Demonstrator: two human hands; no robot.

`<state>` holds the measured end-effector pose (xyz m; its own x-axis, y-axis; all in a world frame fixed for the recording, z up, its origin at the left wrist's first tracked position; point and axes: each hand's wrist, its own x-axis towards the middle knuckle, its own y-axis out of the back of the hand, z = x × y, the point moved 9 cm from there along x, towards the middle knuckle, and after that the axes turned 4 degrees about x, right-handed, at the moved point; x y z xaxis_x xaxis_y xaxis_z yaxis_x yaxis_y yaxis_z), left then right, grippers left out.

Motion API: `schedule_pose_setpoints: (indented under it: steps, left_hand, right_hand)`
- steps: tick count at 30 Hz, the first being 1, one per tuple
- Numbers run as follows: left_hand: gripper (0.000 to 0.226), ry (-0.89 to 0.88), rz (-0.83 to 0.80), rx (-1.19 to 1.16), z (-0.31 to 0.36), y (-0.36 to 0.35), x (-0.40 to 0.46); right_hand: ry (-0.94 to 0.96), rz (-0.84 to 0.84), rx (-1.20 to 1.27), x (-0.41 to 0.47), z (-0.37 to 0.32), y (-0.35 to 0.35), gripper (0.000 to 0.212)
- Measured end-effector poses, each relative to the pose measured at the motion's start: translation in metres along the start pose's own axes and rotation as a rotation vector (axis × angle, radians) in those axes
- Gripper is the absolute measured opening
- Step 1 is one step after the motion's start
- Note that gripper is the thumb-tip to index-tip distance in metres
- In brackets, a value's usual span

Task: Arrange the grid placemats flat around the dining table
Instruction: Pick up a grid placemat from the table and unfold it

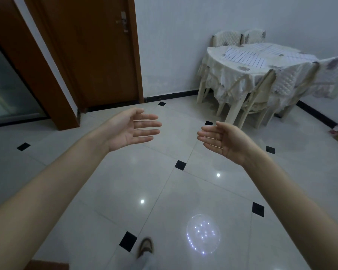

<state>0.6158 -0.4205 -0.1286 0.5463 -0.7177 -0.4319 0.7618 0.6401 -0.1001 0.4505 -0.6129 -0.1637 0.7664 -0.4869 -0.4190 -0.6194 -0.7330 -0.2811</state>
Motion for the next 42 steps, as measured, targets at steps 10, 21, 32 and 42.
schedule_pose_setpoints:
  steps: [10,21,32,42]
  left_hand:
    - [0.035,-0.022,-0.084,0.074,0.059,0.038,0.108]
    - [0.035,0.028,-0.103,0.045,0.103,0.085,0.215]
    - [0.04,0.039,-0.149,0.078,0.133,0.083,0.318]
    - [0.041,-0.008,-0.142,0.058,0.203,0.062,0.422]
  right_hand:
    - [0.047,0.047,0.055,0.104,-0.044,-0.031,0.039]
    - [0.052,0.129,0.061,0.193,-0.074,-0.051,0.043]
    - [0.022,0.137,0.084,0.287,-0.111,-0.026,0.051]
    - [0.05,0.124,0.081,0.38,-0.193,0.027,0.05]
